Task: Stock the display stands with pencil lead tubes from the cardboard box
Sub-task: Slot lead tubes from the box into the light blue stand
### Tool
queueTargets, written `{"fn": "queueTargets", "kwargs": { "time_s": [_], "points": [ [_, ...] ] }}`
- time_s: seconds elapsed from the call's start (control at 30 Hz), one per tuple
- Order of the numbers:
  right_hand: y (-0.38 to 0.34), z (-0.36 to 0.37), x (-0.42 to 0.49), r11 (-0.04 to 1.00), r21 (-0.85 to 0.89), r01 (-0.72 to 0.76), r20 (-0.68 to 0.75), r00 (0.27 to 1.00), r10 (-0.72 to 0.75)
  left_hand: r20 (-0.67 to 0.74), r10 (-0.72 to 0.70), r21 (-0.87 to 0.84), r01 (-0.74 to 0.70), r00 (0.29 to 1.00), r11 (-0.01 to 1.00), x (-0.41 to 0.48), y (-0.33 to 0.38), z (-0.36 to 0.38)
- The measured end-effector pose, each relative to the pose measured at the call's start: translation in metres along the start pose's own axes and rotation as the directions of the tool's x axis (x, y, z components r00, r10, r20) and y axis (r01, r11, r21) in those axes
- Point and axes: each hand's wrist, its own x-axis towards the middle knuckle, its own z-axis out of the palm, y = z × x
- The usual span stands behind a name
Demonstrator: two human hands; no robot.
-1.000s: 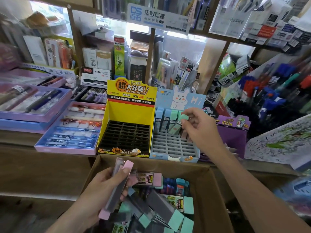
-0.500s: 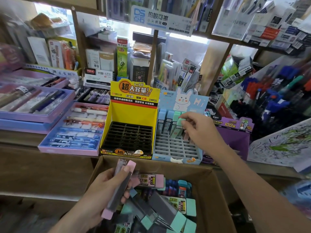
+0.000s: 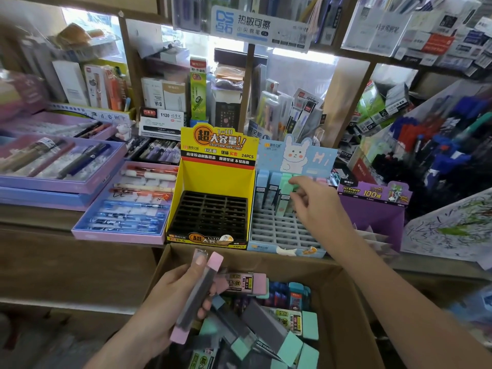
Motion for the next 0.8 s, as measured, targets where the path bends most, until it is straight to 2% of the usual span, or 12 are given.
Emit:
{"fn": "queueTargets", "kwargs": {
  "time_s": [0.03,0.1,0.17,0.3,0.4,0.47,0.6,0.8],
  "points": [
    [-0.004,-0.001,-0.005,0.999,0.040,-0.011,-0.023,1.000,0.012,0.005,0.001,0.005,-0.001,1.000,1.000,0.000,0.000,0.000],
    [-0.015,-0.001,-0.023,0.969,0.241,-0.064,-0.034,0.997,0.074,0.035,0.008,0.023,-0.009,0.999,1.000,0.000,0.000,0.001],
    [-0.027,0.002,-0.048,0.879,0.446,-0.166,0.093,0.986,0.139,0.080,0.017,0.050,-0.021,0.997,0.999,-0.002,0.001,0.002],
    [-0.046,0.027,-0.099,0.672,0.612,-0.417,0.400,0.896,0.192,0.118,-0.003,0.068,-0.005,0.993,0.998,-0.002,-0.001,0.006],
    [-0.050,0.047,-0.118,0.463,0.689,-0.558,0.513,0.826,0.233,0.136,-0.016,0.073,0.006,0.991,0.997,-0.003,-0.002,0.010],
    [-0.051,0.054,-0.122,0.375,0.707,-0.600,0.565,0.798,0.211,0.158,-0.022,0.087,0.008,0.987,0.996,-0.006,-0.002,0.015],
    [-0.052,0.058,-0.124,0.305,0.696,-0.651,0.644,0.753,0.138,0.193,-0.038,0.112,0.016,0.980,0.994,-0.008,-0.001,0.019],
    [-0.044,0.048,-0.118,0.156,0.746,-0.647,0.633,0.762,0.136,0.184,-0.054,0.081,0.039,0.981,0.996,-0.008,-0.001,0.017]
  ]
}}
